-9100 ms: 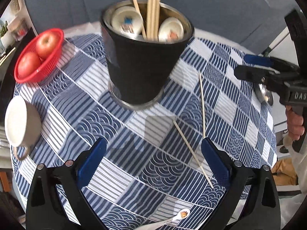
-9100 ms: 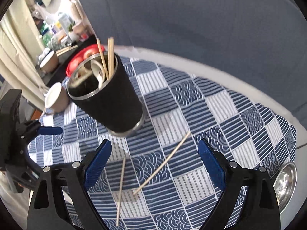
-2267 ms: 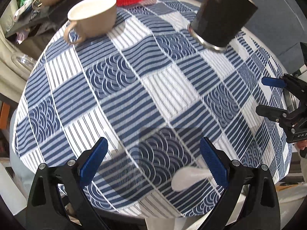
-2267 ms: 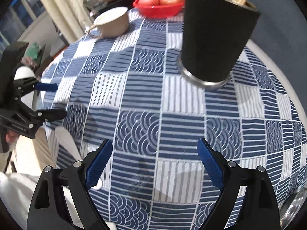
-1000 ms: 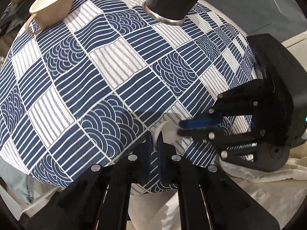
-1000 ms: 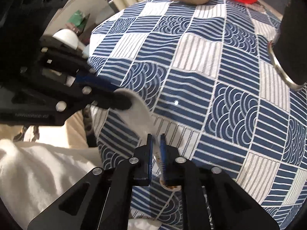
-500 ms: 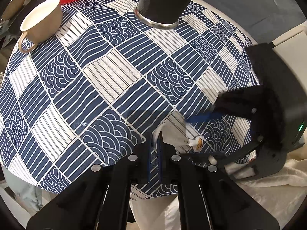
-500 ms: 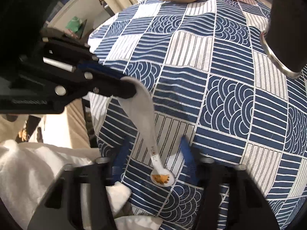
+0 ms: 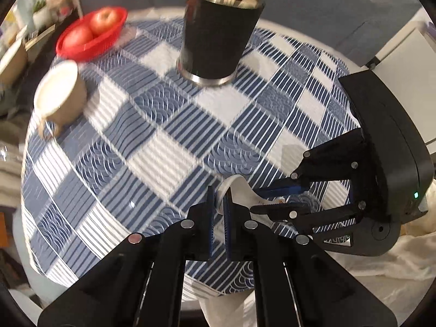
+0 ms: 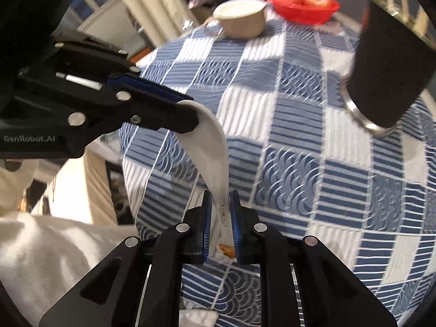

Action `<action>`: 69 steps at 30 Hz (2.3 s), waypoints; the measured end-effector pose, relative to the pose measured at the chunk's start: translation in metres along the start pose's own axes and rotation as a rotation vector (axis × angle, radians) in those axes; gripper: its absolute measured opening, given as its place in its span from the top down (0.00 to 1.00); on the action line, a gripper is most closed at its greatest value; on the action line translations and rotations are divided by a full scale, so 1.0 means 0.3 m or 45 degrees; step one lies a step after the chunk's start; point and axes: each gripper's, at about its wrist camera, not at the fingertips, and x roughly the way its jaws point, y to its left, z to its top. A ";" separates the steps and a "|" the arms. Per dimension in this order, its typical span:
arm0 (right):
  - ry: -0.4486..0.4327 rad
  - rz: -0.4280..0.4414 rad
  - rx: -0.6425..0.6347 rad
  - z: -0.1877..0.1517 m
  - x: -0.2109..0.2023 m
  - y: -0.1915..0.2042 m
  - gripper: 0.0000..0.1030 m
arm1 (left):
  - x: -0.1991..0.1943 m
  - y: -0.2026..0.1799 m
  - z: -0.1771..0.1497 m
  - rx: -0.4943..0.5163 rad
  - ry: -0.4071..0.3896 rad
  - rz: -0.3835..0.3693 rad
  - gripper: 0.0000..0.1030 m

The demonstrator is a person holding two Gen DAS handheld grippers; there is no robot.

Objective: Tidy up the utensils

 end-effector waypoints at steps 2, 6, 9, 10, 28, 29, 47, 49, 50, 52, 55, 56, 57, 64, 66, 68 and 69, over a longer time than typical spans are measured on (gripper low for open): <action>-0.049 -0.033 0.006 0.013 -0.049 -0.013 0.87 | -0.037 -0.021 0.041 0.051 -0.031 0.021 0.93; -0.136 -0.082 0.029 0.056 -0.128 -0.034 0.87 | -0.105 -0.063 0.111 0.142 -0.089 0.052 0.92; -0.205 -0.119 0.045 0.083 -0.194 -0.075 0.87 | -0.156 -0.097 0.162 0.230 -0.131 0.089 0.92; -0.234 -0.136 0.051 0.095 -0.221 -0.084 0.87 | -0.174 -0.105 0.185 0.249 -0.146 0.098 0.92; -0.523 -0.344 0.107 0.315 -0.507 -0.232 0.88 | -0.383 -0.184 0.505 0.495 -0.328 0.222 0.90; -0.536 -0.350 0.106 0.330 -0.519 -0.237 0.88 | -0.390 -0.184 0.517 0.500 -0.333 0.227 0.90; -0.498 -0.520 0.392 0.227 -0.433 -0.441 0.17 | -0.256 0.007 0.506 0.150 -0.411 0.107 0.06; -0.488 -0.523 0.424 0.184 -0.433 -0.443 0.16 | -0.237 0.010 0.453 0.106 -0.419 0.113 0.06; -0.491 -0.514 0.440 0.153 -0.439 -0.440 0.16 | -0.226 0.009 0.423 0.076 -0.412 0.094 0.06; -0.508 -0.512 0.474 0.100 -0.451 -0.429 0.16 | -0.216 0.014 0.374 0.004 -0.432 0.090 0.06; -0.547 -0.520 0.469 0.043 -0.474 -0.388 0.13 | -0.195 0.001 0.306 -0.071 -0.440 0.099 0.06; -0.561 -0.530 0.464 0.026 -0.484 -0.368 0.13 | -0.192 -0.009 0.282 -0.095 -0.448 0.120 0.06; -0.570 -0.554 0.453 0.017 -0.490 -0.346 0.11 | -0.195 -0.017 0.262 -0.111 -0.464 0.136 0.06; -0.562 -0.627 0.466 -0.092 -0.533 -0.247 0.11 | -0.193 -0.101 0.114 -0.139 -0.491 0.237 0.06; -0.553 -0.586 0.456 -0.125 -0.534 -0.224 0.11 | -0.182 -0.105 0.084 -0.175 -0.452 0.207 0.06; -0.511 -0.596 0.438 -0.150 -0.530 -0.193 0.10 | -0.180 -0.110 0.052 -0.218 -0.431 0.196 0.06; -0.485 -0.594 0.448 -0.156 -0.530 -0.187 0.08 | -0.186 -0.118 0.032 -0.242 -0.425 0.191 0.06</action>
